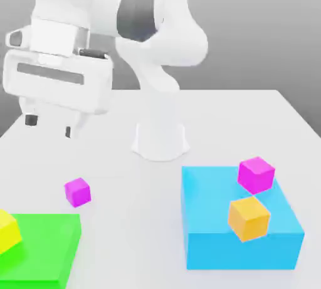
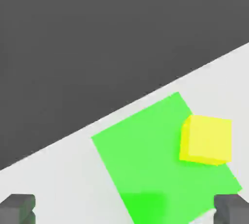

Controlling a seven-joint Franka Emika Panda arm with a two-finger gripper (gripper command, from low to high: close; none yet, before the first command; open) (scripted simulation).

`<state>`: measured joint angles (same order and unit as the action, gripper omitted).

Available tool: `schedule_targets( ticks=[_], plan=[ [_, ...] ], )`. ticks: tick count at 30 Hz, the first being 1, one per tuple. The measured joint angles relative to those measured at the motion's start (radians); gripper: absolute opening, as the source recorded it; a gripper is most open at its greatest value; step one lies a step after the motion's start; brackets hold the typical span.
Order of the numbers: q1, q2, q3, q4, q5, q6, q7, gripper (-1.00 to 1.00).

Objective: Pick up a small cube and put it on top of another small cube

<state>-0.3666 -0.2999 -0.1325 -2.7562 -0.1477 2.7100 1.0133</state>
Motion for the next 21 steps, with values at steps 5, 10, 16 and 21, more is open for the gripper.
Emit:
schedule_targets(
  ticks=[5, 10, 16, 21],
  plan=[
    [-0.078, 0.140, -0.074, -0.130, 0.009, 0.119, 0.022, 0.00],
    [-0.100, 0.283, -0.114, -0.202, 0.114, 0.239, -0.029, 0.00],
    [-0.226, 0.465, 0.056, -0.171, 0.282, 0.385, -0.144, 0.00],
    [-0.309, 0.547, 0.134, -0.159, 0.284, 0.454, -0.153, -1.00]
  ],
)
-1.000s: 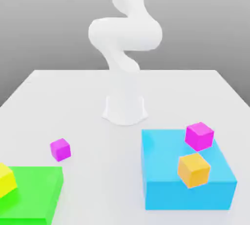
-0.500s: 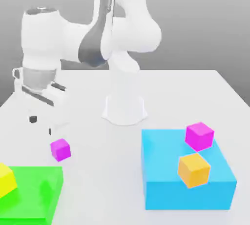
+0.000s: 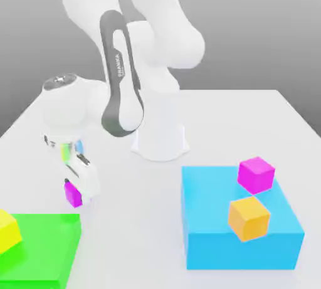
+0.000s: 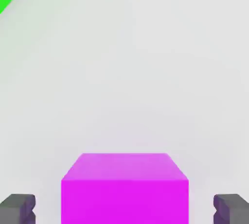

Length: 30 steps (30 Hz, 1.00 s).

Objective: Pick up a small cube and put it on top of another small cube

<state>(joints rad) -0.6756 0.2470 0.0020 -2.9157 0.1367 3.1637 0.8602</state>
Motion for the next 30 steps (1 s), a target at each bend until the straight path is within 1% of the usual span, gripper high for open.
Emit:
schedule_targets(
  ticks=[4, 7, 11, 13, 15, 17, 19, 30],
  plan=[
    [-0.010, 0.011, 0.009, 0.002, -0.002, 0.009, 0.001, -1.00],
    [0.029, -0.041, -0.030, -0.006, -0.014, -0.034, 0.016, -1.00],
    [0.089, -0.156, -0.111, -0.026, -0.096, -0.128, 0.078, -1.00],
    [0.082, -0.216, -0.120, -0.039, -0.140, -0.177, 0.107, -1.00],
    [0.068, -0.276, -0.116, -0.052, -0.160, -0.224, 0.116, -1.00],
    [0.121, -0.308, -0.084, -0.023, -0.155, -0.283, 0.147, -1.00],
    [0.182, -0.323, -0.036, 0.032, -0.144, -0.349, 0.197, -1.00],
    [0.511, -0.363, 0.285, 0.363, -0.082, -0.714, 0.494, -1.00]
  ],
)
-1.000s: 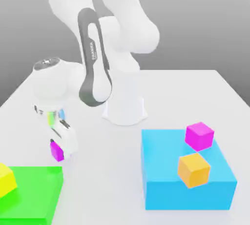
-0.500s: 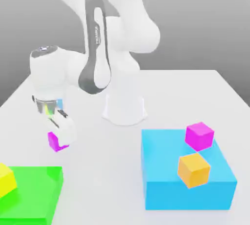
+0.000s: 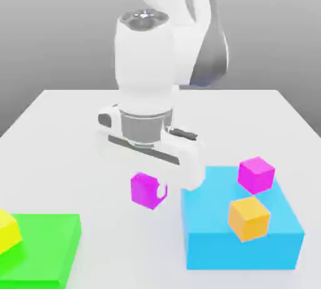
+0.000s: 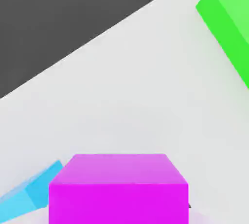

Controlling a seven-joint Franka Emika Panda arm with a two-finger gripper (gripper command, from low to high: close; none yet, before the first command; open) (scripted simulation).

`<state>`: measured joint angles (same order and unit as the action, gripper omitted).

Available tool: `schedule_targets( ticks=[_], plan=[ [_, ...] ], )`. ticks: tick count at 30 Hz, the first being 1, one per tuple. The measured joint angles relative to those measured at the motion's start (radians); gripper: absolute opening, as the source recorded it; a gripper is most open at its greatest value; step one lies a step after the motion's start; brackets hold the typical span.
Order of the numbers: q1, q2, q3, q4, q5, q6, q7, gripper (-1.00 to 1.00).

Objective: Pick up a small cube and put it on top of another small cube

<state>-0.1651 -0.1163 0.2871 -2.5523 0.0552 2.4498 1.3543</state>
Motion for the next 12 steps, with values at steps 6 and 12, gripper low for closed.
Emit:
schedule_targets(
  ticks=[6, 12],
  plan=[
    [0.105, 0.068, 0.107, 0.086, -0.032, -0.027, 0.133, -1.00],
    [0.103, 0.135, 0.114, 0.067, -0.067, 0.053, 0.162, 1.00]
  ],
)
